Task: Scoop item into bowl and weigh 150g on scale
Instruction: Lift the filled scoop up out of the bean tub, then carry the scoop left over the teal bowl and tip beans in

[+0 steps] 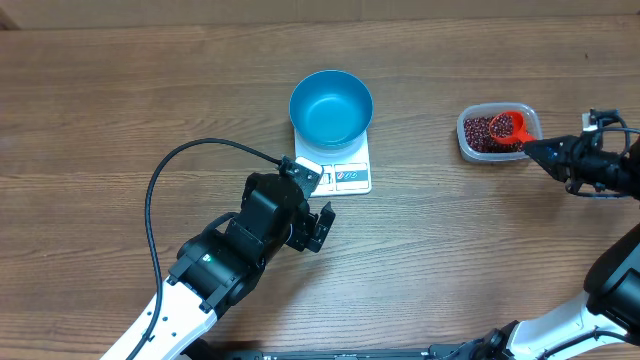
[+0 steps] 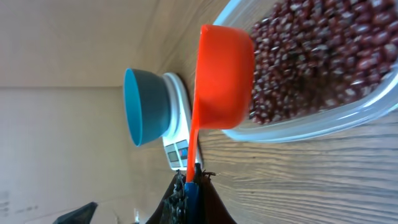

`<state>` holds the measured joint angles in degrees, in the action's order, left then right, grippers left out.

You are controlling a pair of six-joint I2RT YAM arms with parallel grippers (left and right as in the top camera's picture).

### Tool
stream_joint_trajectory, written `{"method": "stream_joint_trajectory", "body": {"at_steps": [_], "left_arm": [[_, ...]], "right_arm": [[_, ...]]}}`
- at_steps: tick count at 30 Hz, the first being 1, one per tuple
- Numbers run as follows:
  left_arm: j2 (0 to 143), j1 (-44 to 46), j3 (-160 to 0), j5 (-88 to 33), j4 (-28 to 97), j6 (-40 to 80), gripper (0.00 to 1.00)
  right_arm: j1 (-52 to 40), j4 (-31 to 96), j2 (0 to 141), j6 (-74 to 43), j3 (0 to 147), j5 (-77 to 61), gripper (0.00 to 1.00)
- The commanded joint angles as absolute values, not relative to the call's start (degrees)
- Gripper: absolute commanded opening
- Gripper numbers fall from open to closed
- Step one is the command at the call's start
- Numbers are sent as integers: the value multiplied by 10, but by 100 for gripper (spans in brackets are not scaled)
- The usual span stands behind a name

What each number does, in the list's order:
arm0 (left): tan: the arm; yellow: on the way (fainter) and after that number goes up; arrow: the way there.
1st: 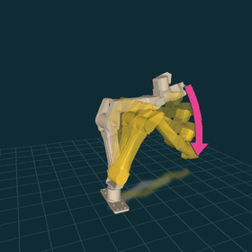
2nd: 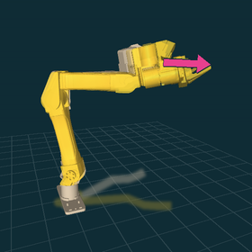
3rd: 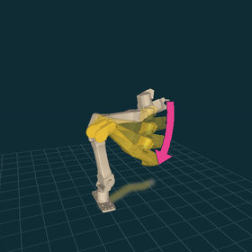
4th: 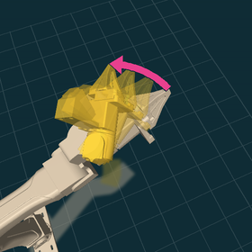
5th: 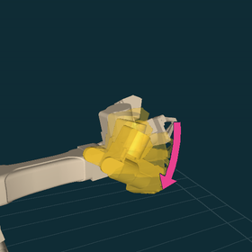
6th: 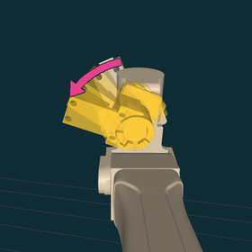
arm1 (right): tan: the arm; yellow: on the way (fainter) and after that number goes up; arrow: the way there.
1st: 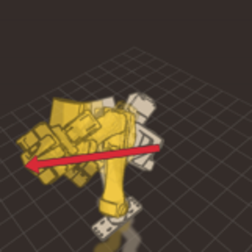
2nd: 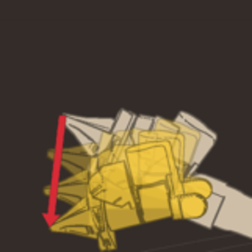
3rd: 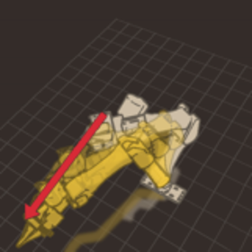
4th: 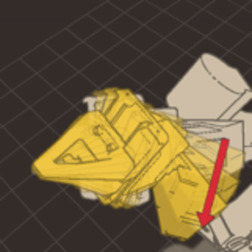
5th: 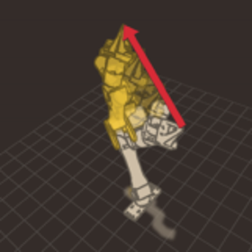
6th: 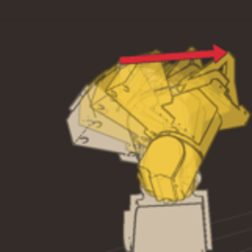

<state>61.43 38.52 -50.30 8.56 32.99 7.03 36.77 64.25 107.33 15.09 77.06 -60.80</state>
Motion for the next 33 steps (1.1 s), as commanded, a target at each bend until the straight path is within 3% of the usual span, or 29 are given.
{"method": "stream_joint_trajectory", "body": {"at_steps": [1, 17, 33], "left_arm": [[618, 383, -503, 79, 330, 60, 99], [618, 383, -503, 79, 329, 60, 100], [618, 383, -503, 79, 329, 60, 100]], "right_arm": [[368, 653, 1075, 180, 766, -644, 4], [355, 777, 1074, 292, 801, -687, 4], [236, 789, 1074, 303, 811, -710, 4]]}}
